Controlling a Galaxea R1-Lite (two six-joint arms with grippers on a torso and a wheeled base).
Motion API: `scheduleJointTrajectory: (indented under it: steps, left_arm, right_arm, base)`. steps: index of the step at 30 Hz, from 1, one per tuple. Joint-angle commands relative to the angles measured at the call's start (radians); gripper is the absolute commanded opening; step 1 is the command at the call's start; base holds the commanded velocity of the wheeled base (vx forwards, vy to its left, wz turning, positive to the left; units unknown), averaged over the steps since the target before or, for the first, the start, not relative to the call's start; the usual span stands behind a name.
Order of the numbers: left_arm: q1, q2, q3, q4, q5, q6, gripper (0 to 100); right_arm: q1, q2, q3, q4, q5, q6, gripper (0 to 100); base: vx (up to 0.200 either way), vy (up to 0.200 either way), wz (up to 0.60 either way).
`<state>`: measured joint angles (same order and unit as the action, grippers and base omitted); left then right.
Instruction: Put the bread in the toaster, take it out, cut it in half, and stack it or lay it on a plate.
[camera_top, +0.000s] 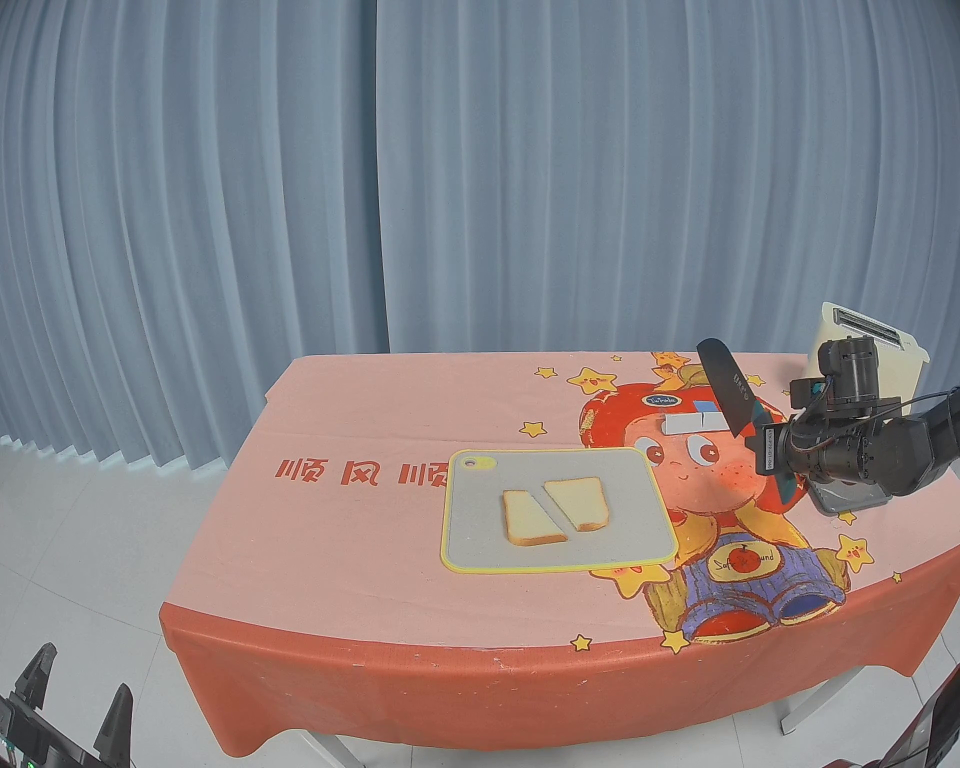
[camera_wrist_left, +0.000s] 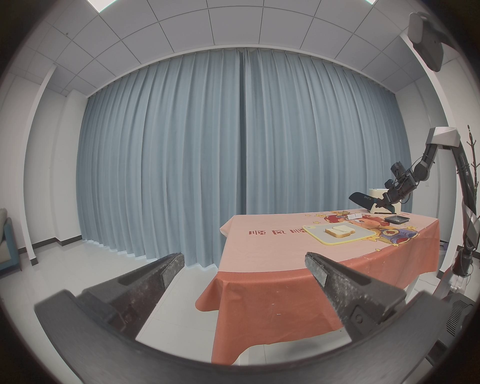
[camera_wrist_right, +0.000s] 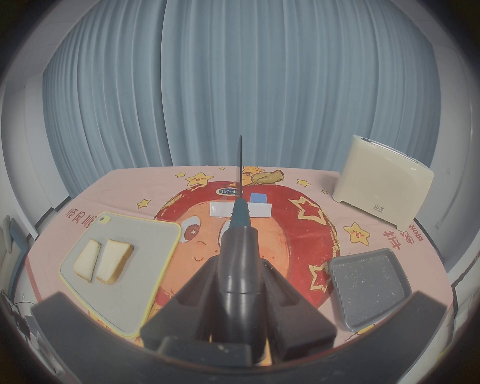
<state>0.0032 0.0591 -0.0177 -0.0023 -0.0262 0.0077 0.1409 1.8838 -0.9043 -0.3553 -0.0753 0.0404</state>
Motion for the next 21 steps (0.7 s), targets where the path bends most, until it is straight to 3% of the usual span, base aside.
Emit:
scheduleJointTrajectory:
  steps: [1,21]
  left_arm:
    - [0.000,0.002,0.018,-0.001,0.000,0.000,100]
    - [0.000,0.002,0.018,0.001,0.000,0.000,100]
  right_arm:
    - [0.000,0.024,0.001,0.003,0.000,-0.001,0]
    - [-0.027,0.070,-0.001,0.012,0.000,-0.025,0]
  base:
    - [0.000,0.000,0.00]
    - [0.000,0.000,0.00]
